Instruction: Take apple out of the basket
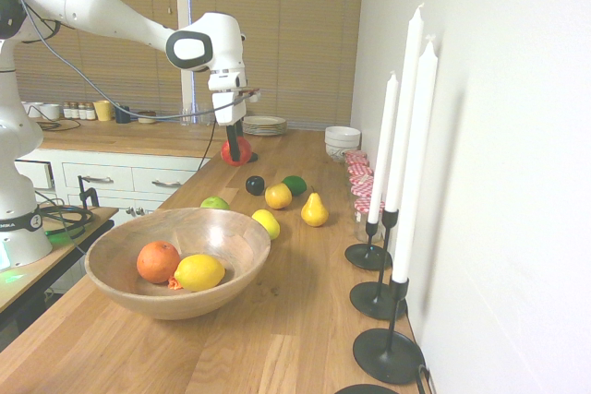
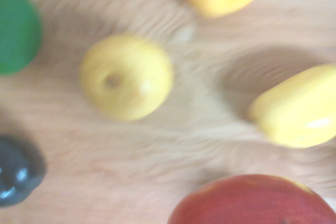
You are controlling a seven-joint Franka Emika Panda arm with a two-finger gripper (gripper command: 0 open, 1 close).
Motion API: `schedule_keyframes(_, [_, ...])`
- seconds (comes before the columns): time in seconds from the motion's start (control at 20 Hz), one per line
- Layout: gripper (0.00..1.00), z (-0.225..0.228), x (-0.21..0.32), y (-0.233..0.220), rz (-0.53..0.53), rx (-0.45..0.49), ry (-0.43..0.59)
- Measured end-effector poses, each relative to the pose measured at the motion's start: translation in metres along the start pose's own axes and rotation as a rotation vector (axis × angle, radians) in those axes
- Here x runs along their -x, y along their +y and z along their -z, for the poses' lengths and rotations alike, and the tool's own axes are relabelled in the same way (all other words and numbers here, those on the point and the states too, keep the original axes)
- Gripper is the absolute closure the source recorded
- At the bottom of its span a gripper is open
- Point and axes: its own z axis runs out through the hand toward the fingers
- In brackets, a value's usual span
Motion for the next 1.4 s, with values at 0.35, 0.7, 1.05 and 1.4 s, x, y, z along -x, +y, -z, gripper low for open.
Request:
schedule_keyframes(0.35, [1.0, -0.054, 0.017, -0.006, 0.007, 0.029, -0.033])
schedule_keyframes(0.7, [1.0, -0.109, 0.029, -0.017, 0.011, 0.062, -0.067])
schedule_keyframes(1.05, [0.0, -0.119, 0.035, -0.021, 0.012, 0.071, -0.077])
schedule_keyframes(1.4, [0.0, -0.122, 0.037, -0.02, 0.003, 0.077, -0.08])
